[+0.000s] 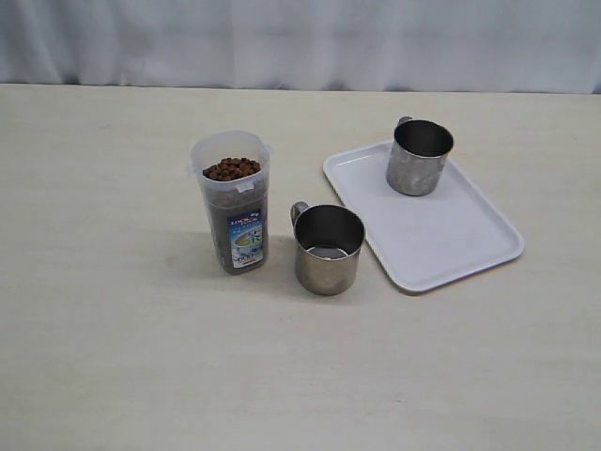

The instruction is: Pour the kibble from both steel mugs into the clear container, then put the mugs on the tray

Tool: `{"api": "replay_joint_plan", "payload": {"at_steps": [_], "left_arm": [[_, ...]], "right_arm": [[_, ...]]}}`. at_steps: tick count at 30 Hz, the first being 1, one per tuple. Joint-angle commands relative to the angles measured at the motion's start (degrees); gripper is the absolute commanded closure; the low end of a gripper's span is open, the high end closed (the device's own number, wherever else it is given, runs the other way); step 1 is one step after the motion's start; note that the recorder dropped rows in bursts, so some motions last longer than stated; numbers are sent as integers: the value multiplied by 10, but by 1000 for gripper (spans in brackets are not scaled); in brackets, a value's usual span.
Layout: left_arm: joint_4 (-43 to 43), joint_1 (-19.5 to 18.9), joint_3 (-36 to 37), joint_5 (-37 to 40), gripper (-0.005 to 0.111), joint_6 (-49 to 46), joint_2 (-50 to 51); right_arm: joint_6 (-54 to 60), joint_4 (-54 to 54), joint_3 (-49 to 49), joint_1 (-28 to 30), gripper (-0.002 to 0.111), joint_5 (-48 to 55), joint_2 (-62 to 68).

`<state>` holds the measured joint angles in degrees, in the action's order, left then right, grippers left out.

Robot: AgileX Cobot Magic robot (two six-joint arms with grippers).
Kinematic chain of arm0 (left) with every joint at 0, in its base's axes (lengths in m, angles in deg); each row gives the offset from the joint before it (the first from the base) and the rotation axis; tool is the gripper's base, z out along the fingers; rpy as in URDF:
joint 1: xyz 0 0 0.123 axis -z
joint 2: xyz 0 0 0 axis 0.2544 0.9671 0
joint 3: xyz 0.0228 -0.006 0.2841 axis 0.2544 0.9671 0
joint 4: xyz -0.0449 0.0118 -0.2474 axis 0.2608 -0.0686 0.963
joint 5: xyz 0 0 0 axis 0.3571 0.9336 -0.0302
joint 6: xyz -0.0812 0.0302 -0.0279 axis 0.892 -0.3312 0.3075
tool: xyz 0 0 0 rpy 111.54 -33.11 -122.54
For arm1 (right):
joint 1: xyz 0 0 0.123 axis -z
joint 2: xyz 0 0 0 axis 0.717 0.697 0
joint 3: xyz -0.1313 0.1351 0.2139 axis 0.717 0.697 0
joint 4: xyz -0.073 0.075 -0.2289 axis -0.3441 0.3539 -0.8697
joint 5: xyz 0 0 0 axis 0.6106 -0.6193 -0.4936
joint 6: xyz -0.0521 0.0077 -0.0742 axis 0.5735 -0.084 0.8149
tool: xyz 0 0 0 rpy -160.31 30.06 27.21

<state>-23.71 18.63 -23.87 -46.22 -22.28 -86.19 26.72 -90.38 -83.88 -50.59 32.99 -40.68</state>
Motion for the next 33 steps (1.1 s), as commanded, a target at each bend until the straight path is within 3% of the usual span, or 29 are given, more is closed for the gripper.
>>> {"api": "replay_joint_plan", "payload": {"at_steps": [1, 25, 27, 33], "left_arm": [[-7, 0, 2, 1, 107, 0, -2], [-11, -4, 2, 1, 107, 0, -8], [-11, -31, 2, 0, 107, 0, -8], [-11, -175, 2, 3, 107, 0, -8]], "right_arm": [[3, 3, 2, 0, 104, -3, -2], [3, 3, 2, 0, 104, -3, -2], [3, 3, 2, 0, 104, -3, -2], [3, 3, 2, 0, 104, -3, -2]]}}
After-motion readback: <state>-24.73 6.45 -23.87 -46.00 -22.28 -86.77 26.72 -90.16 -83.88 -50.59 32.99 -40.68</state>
